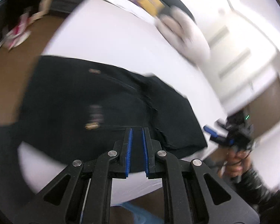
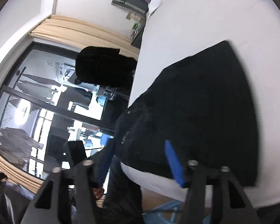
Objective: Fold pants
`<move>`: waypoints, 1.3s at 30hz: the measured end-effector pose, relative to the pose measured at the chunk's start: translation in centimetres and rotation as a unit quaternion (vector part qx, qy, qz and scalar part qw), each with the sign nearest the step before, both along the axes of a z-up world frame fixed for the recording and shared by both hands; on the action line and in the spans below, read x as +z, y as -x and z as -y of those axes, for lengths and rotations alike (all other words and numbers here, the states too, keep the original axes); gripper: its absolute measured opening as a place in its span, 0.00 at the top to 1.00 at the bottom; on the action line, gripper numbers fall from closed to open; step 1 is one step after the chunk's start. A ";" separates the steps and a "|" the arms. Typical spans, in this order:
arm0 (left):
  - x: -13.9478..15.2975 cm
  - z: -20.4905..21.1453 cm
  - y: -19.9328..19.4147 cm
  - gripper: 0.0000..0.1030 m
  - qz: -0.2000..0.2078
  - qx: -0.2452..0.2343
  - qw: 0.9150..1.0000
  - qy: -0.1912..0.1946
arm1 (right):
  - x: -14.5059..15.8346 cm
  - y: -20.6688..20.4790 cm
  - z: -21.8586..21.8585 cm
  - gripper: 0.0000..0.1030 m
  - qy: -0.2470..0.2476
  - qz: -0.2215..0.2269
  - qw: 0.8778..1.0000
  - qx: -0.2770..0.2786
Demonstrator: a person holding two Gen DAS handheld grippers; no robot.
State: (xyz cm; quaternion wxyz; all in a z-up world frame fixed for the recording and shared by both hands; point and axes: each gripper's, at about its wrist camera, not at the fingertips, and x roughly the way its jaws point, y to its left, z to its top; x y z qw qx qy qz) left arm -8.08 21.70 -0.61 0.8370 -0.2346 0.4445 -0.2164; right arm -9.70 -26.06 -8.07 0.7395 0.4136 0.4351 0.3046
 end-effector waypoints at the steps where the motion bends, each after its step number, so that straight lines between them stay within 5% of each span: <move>1: 0.0 -1.4 0.5 0.81 -0.004 0.019 1.000 0.008 | -0.5 -0.9 -1.0 0.61 -0.002 -0.007 1.000 0.008; 2: -0.3 -3.4 1.4 0.76 -0.011 0.048 0.999 0.020 | -1.2 -2.1 -2.2 0.61 -0.009 -0.017 1.000 0.018; 3: -0.5 -4.6 2.1 0.61 -0.013 0.069 0.997 0.028 | -1.7 -2.8 -2.9 0.61 -0.013 -0.024 0.999 0.020; 4: -0.8 -5.9 2.8 0.36 -0.012 0.092 0.995 0.036 | -2.1 -3.5 -3.6 0.61 -0.018 -0.030 0.999 0.022; 6: -1.8 -8.5 3.9 0.28 -0.017 0.141 0.988 0.060 | -2.9 -4.8 -4.5 0.61 -0.034 -0.039 0.998 0.019; 13: -7.9 -11.5 2.7 0.28 -0.098 0.176 0.950 0.240 | -3.2 -7.4 -6.0 0.61 -0.060 -0.046 0.997 0.019; 15: -9.0 -11.5 2.1 0.28 -0.105 0.178 0.947 0.248 | -3.1 -7.5 -6.3 0.61 -0.063 -0.045 0.997 0.023; 20: -12.2 -12.4 1.6 0.29 -0.126 0.209 0.912 0.330 | -3.2 -7.3 -6.5 0.61 -0.065 -0.050 0.996 0.027; 23: -13.2 -12.1 1.3 0.36 -0.132 0.216 0.905 0.341 | -3.6 -7.1 -6.1 0.61 -0.061 -0.056 0.996 0.026; 26: -14.2 -12.7 1.7 0.47 -0.156 0.242 0.882 0.372 | -3.2 -7.1 -5.9 0.61 -0.061 -0.054 0.996 0.025; 27: -14.3 -12.9 2.0 0.47 -0.159 0.246 0.880 0.374 | -3.0 -7.1 -6.1 0.61 -0.061 -0.052 0.996 0.025; 30: -14.2 -12.8 1.6 0.47 -0.155 0.240 0.889 0.357 | -2.8 -7.2 -6.1 0.61 -0.058 -0.052 0.997 0.026; 37: -14.9 -12.7 1.8 0.47 -0.160 0.248 0.880 0.372 | -3.4 -7.1 -6.3 0.61 -0.051 -0.062 0.996 0.025; 39: -14.5 -12.9 1.9 0.55 -0.154 0.241 0.885 0.367 | -3.6 -7.1 -6.3 0.61 -0.051 -0.065 0.996 0.023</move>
